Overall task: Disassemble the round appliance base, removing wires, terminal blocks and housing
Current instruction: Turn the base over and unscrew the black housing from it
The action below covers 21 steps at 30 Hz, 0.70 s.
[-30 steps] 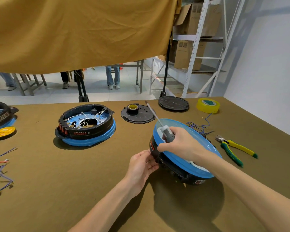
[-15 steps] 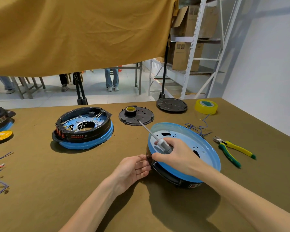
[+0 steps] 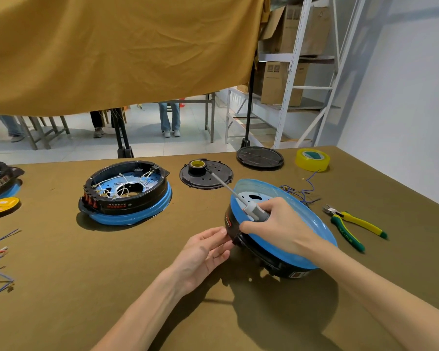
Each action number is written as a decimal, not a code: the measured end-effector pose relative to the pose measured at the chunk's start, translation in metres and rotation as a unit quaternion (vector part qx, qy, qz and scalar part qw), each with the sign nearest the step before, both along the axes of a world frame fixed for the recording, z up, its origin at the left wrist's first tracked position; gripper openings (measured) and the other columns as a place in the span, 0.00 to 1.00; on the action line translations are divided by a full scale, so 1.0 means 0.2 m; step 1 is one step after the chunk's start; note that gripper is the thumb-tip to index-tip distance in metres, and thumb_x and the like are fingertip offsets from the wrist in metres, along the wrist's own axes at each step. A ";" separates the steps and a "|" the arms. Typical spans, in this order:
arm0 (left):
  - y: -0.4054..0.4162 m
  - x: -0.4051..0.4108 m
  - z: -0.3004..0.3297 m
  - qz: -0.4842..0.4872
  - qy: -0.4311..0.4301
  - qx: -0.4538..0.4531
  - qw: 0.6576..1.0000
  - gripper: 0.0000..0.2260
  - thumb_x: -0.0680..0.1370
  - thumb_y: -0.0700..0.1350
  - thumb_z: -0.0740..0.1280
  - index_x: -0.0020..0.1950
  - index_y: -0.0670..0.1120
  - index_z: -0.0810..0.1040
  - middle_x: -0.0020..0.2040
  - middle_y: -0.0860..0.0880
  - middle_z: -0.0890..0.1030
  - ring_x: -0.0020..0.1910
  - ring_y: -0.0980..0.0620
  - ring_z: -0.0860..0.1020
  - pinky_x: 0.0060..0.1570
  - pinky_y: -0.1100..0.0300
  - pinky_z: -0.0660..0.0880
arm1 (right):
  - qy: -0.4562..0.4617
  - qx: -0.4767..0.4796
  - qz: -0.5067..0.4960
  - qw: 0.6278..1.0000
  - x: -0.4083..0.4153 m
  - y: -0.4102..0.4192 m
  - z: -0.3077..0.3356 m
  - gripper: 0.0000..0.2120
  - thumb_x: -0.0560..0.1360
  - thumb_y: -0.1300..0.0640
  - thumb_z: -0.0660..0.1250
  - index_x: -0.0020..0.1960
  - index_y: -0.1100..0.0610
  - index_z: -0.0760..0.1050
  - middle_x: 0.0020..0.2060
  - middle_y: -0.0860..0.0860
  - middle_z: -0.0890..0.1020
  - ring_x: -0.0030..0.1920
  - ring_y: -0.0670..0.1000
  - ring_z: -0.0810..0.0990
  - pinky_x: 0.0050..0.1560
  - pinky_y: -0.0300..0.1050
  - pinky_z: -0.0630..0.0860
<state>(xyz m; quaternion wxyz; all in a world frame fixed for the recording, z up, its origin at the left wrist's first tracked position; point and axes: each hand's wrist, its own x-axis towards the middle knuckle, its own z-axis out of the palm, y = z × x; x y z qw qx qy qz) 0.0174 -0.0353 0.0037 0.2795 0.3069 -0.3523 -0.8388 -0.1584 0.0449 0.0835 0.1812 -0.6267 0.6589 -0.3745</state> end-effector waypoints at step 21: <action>0.08 -0.09 -0.07 0.194 -0.118 -0.377 0.898 0.05 0.81 0.41 0.70 0.56 0.48 0.82 0.49 0.52 0.86 0.51 0.52 0.85 0.54 0.56 0.83 | -0.031 0.072 -0.034 0.996 -0.06 -0.03 0.13 0.23 0.61 0.41 0.74 0.34 0.61 0.74 0.30 0.51 0.67 0.33 0.51 0.66 0.33 0.42 0.63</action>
